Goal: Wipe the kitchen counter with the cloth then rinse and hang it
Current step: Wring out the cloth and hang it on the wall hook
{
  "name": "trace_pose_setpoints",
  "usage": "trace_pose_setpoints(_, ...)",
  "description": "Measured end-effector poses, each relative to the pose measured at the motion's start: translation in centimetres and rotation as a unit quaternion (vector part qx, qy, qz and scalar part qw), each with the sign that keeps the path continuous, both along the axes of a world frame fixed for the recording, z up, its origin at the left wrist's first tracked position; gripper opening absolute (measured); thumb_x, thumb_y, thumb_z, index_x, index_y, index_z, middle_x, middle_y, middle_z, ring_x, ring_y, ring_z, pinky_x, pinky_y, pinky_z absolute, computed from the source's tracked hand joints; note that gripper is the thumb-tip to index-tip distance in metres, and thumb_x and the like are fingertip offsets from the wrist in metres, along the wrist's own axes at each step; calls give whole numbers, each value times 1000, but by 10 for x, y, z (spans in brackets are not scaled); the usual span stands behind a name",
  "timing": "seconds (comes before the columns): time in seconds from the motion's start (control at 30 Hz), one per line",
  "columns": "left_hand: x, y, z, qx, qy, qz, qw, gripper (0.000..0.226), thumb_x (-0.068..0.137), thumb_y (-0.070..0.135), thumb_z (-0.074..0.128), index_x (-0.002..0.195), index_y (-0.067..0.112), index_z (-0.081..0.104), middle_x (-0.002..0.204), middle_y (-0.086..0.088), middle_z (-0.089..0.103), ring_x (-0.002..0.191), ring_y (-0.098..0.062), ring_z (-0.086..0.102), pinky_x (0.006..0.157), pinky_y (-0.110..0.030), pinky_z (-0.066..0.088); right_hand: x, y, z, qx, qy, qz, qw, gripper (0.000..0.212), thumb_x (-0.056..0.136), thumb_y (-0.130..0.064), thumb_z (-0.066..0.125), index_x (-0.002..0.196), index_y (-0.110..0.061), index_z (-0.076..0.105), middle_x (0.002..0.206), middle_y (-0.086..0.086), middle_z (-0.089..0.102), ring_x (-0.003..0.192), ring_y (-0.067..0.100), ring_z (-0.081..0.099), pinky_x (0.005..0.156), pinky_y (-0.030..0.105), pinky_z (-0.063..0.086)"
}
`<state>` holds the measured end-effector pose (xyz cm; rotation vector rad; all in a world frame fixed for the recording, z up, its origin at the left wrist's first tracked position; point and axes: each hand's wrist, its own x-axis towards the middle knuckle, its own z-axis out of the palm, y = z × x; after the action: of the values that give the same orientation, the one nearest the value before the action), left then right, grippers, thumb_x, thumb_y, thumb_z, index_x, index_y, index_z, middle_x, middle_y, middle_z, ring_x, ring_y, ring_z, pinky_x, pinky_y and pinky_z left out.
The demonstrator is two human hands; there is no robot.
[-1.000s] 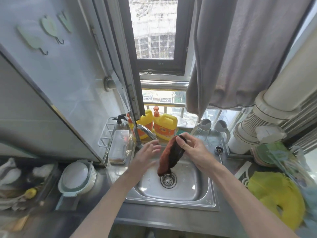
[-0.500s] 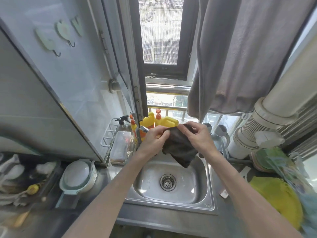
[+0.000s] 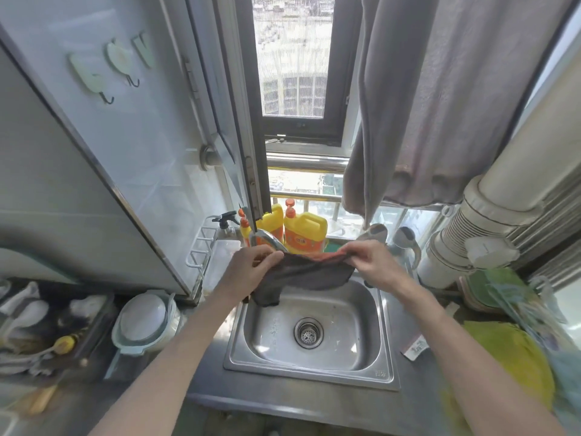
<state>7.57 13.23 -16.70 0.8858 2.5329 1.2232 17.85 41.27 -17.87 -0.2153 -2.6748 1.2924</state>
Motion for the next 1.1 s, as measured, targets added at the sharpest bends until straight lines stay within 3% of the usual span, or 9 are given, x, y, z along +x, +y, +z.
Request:
trace_pose_setpoints(0.03, -3, -5, 0, 5, -42, -18, 999, 6, 94, 26, 71, 93, 23, 76, 83, 9, 74, 77, -1, 68, 70, -13, 49, 2, -1, -9, -23, 13, -11, 1000, 42, 93, 9, 61, 97, -29, 79, 86, -20, 77, 86, -1, 71, 80, 23, 53)
trace_pose_setpoints(0.13, -17, -20, -9, -83, -93, -87, 988, 29, 87, 6, 74, 111, 22, 73, 101, 7, 74, 96, -9, 70, 86, -24, 54, 7, -7, -19, -59, 15, -44, 997, 38, 99, 5, 58, 97, -29, 76, 88, -20, 77, 89, -1, 69, 84, 19, 49)
trace_pose_setpoints(0.33, -28, -25, -2, -142, -6, -27, 989, 21, 99, 12, 56, 104, 21, 75, 100, -1, 73, 96, -23, 70, 87, -37, 55, 7, -16, -17, -86, -70, -36, 993, 29, 98, -4, 53, 95, -21, 75, 93, -2, 75, 89, 10, 66, 86, 32, 50)
trace_pose_setpoints(0.5, -23, -20, 31, -25, -33, 21, 999, 27, 100, 11, 59, 101, 32, 76, 90, 25, 73, 88, 2, 69, 77, -11, 50, -2, -28, 3, 14, -156, 69, 985, 37, 88, -7, 66, 118, -28, 69, 115, 1, 73, 107, 17, 69, 102, 44, 55)
trace_pose_setpoints(0.63, -22, -22, 62, 50, -169, 60, 983, 36, 94, 0, 57, 106, 28, 76, 73, 20, 75, 76, -4, 72, 65, -19, 58, -15, -83, 44, -41, -54, 128, 990, 44, 85, -37, 84, 125, -35, 65, 123, -13, 69, 112, 4, 66, 100, 32, 56)
trace_pose_setpoints(0.73, -25, -33, 80, 82, -225, 92, 967, 37, 91, -6, 47, 100, 15, 77, 100, -3, 76, 87, -23, 74, 75, -39, 64, -26, -141, 77, -121, 3, 143, 982, 33, 82, -42, 86, 109, -29, 71, 101, -12, 73, 91, 8, 73, 83, 24, 59)
trace_pose_setpoints(0.87, -28, -61, 102, 120, -251, 143, 950, 32, 97, -4, 46, 106, 3, 76, 105, -14, 72, 84, -23, 72, 62, -24, 60, -53, -179, 86, -82, 97, 78, 989, 11, 90, -31, 79, 100, -28, 80, 93, -18, 77, 81, 5, 73, 74, 28, 61)
trace_pose_setpoints(1.0, -30, -96, 120, 207, -325, 121, 915, 33, 103, 25, 60, 120, -1, 71, 117, -25, 73, 101, -34, 75, 78, -30, 63, -78, -191, 106, -49, 161, 56, 984, 10, 95, -26, 72, 97, -29, 81, 91, -18, 76, 79, -1, 70, 71, 21, 56)
trace_pose_setpoints(1.1, -28, -116, 129, 161, -276, 99, 943, 36, 97, 39, 68, 117, 10, 74, 110, -17, 73, 101, -29, 71, 83, -32, 61, -97, -200, 132, -51, 156, 78, 983, 14, 100, -24, 66, 95, -35, 73, 84, -13, 76, 71, 5, 71, 70, 26, 58)
